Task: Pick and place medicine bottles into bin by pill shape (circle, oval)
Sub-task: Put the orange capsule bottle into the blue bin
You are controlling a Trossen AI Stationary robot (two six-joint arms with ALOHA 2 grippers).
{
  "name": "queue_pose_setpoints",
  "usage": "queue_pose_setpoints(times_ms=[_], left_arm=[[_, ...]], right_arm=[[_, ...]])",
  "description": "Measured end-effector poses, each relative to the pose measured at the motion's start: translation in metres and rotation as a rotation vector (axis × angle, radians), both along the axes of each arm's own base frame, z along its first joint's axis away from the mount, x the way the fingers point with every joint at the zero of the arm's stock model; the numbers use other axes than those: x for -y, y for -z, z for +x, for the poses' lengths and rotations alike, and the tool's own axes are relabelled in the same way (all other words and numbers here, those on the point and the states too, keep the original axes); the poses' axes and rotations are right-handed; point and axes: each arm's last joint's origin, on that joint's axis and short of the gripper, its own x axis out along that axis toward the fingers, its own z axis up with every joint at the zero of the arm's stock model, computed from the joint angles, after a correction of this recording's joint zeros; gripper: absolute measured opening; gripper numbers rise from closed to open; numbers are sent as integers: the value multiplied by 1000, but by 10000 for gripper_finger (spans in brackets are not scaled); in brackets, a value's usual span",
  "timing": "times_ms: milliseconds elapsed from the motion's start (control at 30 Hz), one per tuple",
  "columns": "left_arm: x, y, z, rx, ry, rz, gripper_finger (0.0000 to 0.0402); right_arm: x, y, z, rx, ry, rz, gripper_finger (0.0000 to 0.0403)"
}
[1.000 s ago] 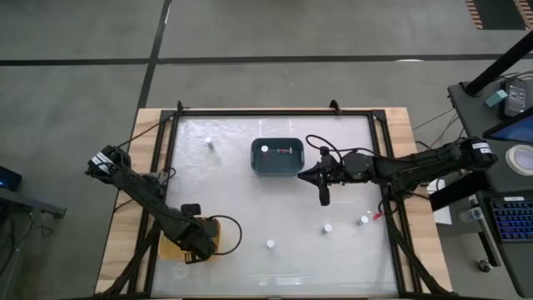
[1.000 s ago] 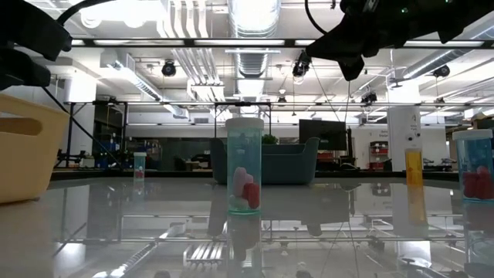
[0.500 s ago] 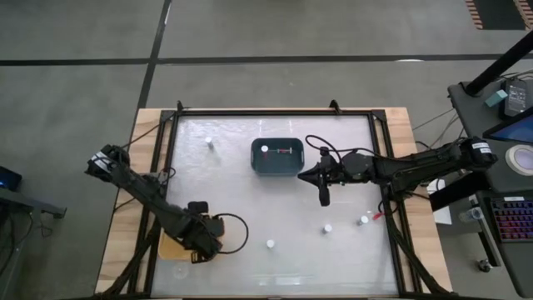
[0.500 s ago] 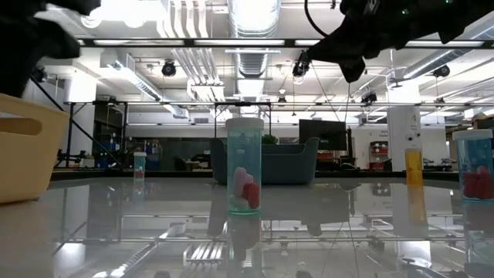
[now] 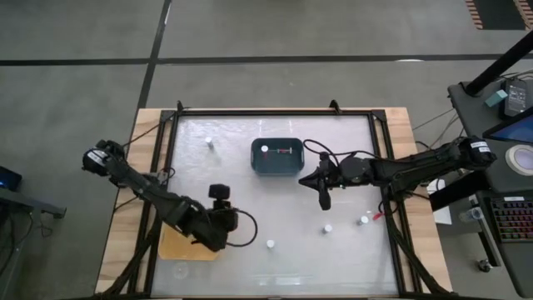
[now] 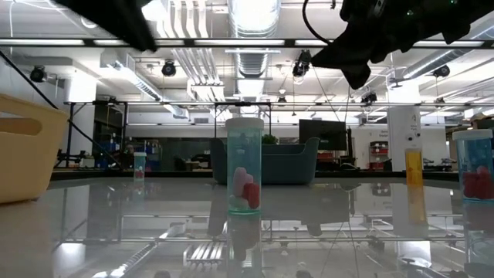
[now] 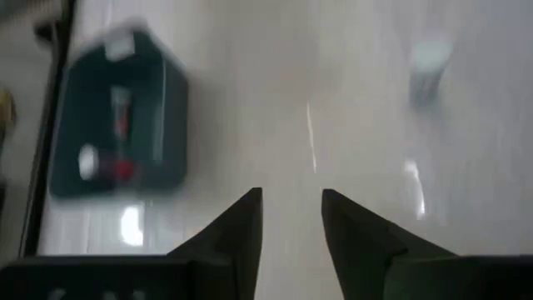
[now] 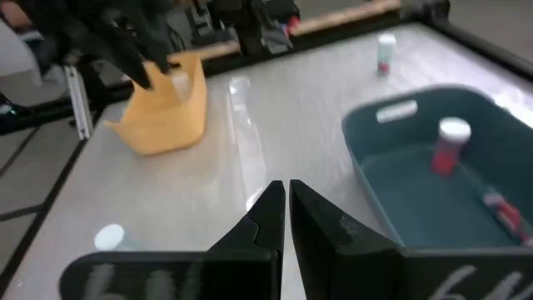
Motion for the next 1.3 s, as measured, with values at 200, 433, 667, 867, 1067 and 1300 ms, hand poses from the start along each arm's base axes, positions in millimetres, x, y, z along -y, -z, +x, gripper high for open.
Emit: queue_pose_setpoints(times_ms=[200,433,667,867,1067,1300], left_arm=[[-17,-12,7,225,134,53,76],[-42,-16,11,414,166,157,56],[-73,-16,8,524,84,215,53],[-102,-13,4,604,-66,202,53],[-116,-4,1,621,-137,194,53],[-116,-3,1,627,-141,202,53]], right_arm=[[0,-11,1,-159,33,56,13],[1,-17,-9,-422,101,120,13],[3,-7,-32,-724,233,201,13],[8,1,-54,-921,440,242,13],[12,2,-57,-930,556,264,13],[26,3,-58,-927,629,298,74]])
